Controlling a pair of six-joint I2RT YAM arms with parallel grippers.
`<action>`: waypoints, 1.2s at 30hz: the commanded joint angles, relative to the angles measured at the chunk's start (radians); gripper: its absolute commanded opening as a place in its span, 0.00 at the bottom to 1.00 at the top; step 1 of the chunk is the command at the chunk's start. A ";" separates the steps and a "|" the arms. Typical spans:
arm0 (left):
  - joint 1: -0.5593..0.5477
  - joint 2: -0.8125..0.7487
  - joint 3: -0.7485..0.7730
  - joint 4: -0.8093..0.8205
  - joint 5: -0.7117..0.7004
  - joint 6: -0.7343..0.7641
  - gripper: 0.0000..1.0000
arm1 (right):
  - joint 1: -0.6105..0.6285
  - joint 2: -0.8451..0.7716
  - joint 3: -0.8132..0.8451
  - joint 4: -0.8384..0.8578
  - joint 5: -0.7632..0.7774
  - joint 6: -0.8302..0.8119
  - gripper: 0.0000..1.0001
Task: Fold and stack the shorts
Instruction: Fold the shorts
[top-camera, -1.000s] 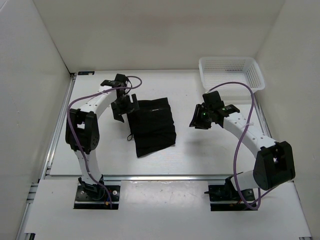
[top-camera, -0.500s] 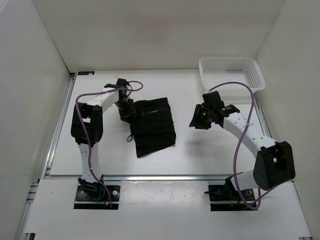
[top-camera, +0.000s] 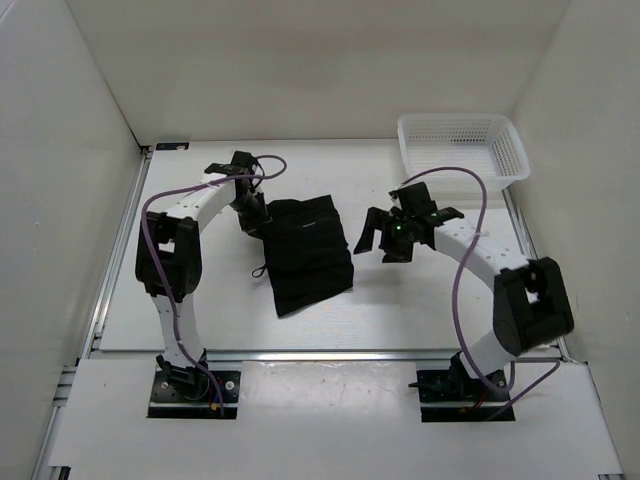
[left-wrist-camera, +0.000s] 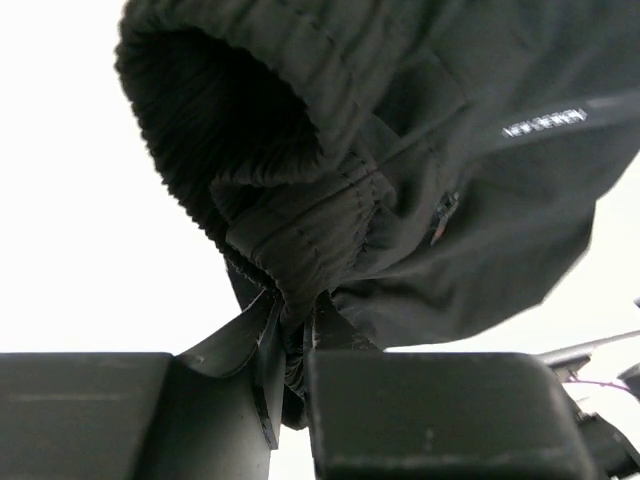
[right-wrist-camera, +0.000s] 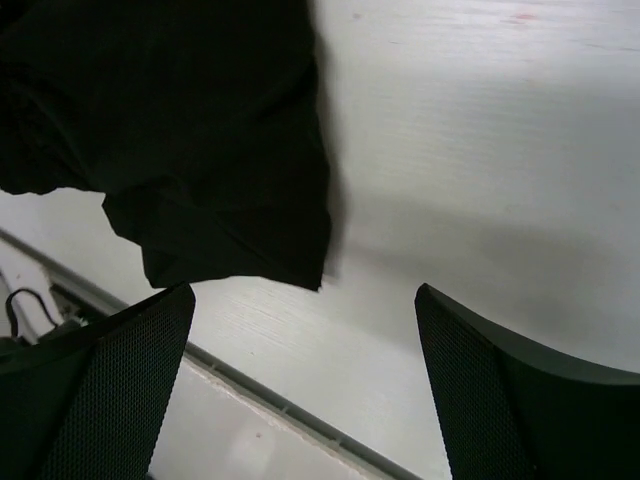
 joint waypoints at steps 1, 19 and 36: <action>-0.025 -0.101 0.039 -0.031 0.062 -0.026 0.10 | -0.001 0.109 -0.012 0.152 -0.231 0.004 0.95; -0.066 -0.150 0.149 -0.092 0.197 -0.147 0.10 | 0.028 0.327 0.018 0.288 -0.325 0.013 0.11; -0.085 -0.248 -0.294 -0.037 0.108 -0.095 0.63 | 0.018 0.140 -0.140 0.268 -0.149 0.054 0.77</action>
